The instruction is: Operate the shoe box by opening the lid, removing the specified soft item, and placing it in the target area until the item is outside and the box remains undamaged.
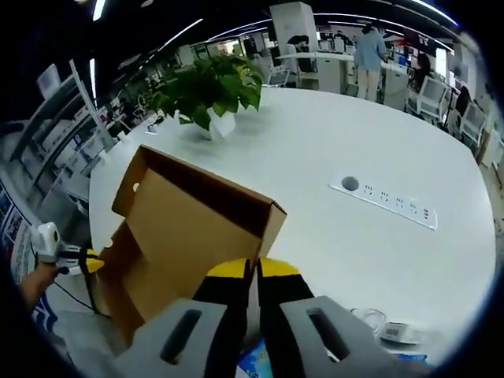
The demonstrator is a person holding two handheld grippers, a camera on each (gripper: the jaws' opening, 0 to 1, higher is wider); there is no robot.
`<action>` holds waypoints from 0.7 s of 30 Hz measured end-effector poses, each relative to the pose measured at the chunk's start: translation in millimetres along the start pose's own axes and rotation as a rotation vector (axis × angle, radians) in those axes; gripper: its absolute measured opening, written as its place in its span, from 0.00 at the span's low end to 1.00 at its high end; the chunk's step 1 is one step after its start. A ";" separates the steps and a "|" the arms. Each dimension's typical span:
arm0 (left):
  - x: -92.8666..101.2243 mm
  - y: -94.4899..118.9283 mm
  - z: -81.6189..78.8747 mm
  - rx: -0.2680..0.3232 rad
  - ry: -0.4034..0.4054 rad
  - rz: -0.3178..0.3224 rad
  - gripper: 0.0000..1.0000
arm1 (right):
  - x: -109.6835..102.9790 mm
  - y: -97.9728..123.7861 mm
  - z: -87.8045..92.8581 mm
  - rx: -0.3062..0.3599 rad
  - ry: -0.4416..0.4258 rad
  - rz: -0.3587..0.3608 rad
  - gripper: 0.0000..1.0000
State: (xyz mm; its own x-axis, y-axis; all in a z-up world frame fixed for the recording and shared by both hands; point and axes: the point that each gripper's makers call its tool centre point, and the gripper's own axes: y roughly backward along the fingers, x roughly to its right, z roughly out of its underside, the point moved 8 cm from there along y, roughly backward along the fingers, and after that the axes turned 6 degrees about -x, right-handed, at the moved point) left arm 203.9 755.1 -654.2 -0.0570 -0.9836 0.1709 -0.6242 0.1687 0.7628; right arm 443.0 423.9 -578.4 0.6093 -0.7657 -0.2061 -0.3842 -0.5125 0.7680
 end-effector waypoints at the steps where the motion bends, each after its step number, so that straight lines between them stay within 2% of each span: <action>1: 0.1 0.1 0.1 0.001 0.000 0.000 0.06 | -0.6 1.3 0.2 0.004 0.003 0.001 0.01; 21: -0.4 -0.8 1.0 0.010 -0.001 0.008 0.06 | -18.2 28.3 13.1 0.101 0.022 -0.002 0.00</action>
State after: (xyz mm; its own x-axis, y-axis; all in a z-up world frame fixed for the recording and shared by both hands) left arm 203.7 755.2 -655.5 -0.0622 -0.9824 0.1763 -0.6314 0.1755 0.7554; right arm 412.0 418.2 -560.8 0.6247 -0.7564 -0.1939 -0.4497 -0.5515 0.7026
